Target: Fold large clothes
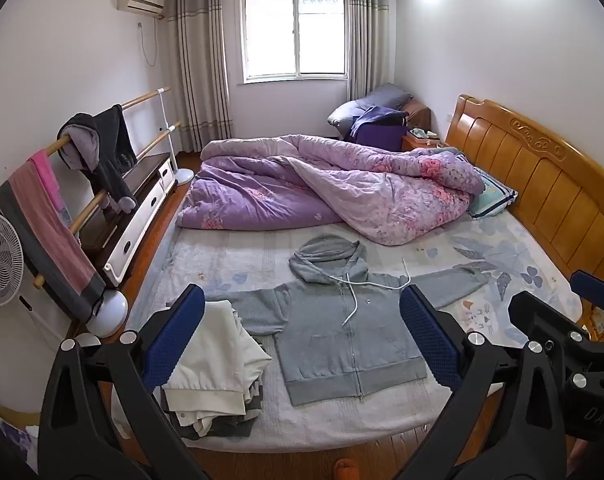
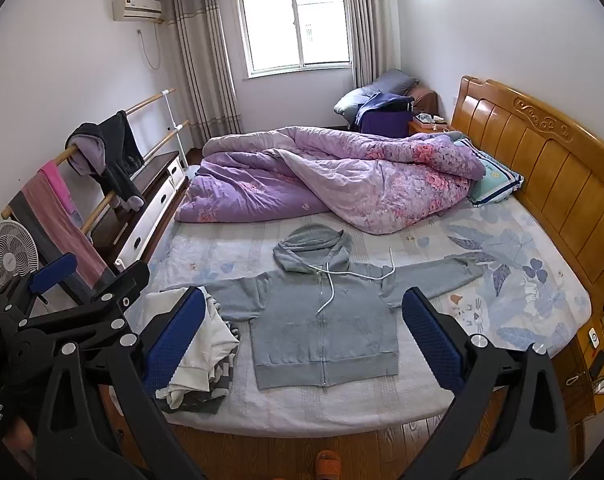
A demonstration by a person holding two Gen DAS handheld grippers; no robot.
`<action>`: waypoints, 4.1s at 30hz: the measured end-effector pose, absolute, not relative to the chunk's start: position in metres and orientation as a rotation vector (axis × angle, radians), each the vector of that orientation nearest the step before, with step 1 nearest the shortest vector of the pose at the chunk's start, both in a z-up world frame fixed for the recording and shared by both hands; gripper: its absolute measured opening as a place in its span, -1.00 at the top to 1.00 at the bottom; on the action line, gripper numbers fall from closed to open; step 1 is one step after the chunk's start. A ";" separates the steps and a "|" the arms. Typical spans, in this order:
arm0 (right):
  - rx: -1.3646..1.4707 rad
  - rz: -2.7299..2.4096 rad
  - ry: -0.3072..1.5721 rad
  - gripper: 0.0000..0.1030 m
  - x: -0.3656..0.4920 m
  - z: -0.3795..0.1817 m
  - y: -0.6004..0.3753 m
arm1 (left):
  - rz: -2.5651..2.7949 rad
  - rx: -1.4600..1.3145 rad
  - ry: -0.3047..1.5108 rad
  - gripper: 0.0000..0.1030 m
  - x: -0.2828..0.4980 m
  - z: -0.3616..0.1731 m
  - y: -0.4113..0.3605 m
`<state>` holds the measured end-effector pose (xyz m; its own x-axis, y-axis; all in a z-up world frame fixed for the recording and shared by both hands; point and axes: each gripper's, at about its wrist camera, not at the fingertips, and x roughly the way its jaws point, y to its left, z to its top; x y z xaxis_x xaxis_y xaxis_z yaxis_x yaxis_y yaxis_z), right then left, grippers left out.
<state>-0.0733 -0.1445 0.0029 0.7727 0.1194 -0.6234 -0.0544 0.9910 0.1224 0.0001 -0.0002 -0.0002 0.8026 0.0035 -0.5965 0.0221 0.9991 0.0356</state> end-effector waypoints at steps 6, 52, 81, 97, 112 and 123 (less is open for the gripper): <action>0.094 0.093 0.683 -0.85 -0.069 0.004 -0.145 | -0.011 0.038 0.638 -0.90 -0.001 0.001 -0.001; 0.088 0.091 0.698 -0.85 -0.051 0.006 -0.149 | -0.012 0.033 0.655 -0.90 0.000 0.000 0.000; 0.081 0.130 0.735 -0.85 -0.024 -0.020 -0.149 | 0.029 0.024 0.703 -0.90 0.029 -0.023 -0.005; 0.103 0.160 0.835 -0.85 0.027 -0.040 -0.180 | 0.059 0.072 0.809 -0.90 0.088 -0.051 -0.041; 0.071 0.169 0.990 -0.85 0.109 -0.087 -0.107 | 0.027 0.010 1.015 -0.90 0.172 -0.124 0.047; 0.122 0.157 1.242 -0.85 0.213 -0.183 0.012 | 0.018 -0.111 1.229 -0.90 0.288 -0.235 0.221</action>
